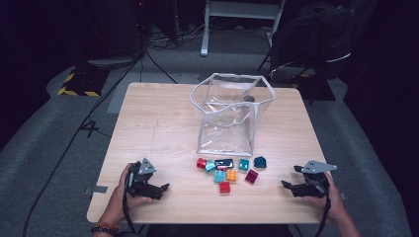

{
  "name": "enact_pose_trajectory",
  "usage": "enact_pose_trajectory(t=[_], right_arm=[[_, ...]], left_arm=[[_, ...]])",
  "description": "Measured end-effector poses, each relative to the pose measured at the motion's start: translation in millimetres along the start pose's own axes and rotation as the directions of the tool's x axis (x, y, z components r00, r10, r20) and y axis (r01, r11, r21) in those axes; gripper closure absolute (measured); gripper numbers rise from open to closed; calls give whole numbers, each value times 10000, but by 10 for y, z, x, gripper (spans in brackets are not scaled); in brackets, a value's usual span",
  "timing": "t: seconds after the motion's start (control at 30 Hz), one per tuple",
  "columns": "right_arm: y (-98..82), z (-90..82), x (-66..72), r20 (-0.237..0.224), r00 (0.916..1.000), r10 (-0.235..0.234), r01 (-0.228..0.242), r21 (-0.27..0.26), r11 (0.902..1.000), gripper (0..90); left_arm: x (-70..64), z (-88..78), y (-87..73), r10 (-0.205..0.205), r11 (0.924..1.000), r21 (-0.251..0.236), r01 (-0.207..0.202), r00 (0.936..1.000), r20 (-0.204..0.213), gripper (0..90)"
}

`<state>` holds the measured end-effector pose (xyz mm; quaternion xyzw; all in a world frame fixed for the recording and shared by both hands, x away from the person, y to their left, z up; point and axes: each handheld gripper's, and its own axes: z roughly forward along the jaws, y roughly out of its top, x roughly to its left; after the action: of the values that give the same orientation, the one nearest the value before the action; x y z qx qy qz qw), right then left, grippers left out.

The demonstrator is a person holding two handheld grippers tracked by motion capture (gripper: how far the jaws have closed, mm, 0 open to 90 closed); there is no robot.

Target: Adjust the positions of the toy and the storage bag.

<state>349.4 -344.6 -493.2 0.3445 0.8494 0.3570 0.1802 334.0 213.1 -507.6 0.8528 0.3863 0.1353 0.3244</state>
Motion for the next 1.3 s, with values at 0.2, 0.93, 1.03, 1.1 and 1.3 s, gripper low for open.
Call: enact_pose_trajectory(t=[0.2,0.93,1.03,1.1,1.3], right_arm=[[171,58,144,-253,9989,-383,387,157,9991,230],[685,588,290,-669,9854,-1567,1579,123,9874,255],[692,666,268,-669,9877,-1414,1431,215,9895,285],[690,688,266,-703,9877,-1399,1417,216,9897,296],[686,770,263,-727,9899,-1218,1233,157,9922,311]], left_arm=[[1,1,0,-8,10000,-4,8,10000,28,3],[1,1,0,-6,10000,-2,6,10000,28,3],[1,1,0,-8,10000,0,8,10000,31,4],[1,1,0,-7,10000,-3,7,10000,30,4],[1,-1,0,3,10000,5,-3,10000,2,4]])
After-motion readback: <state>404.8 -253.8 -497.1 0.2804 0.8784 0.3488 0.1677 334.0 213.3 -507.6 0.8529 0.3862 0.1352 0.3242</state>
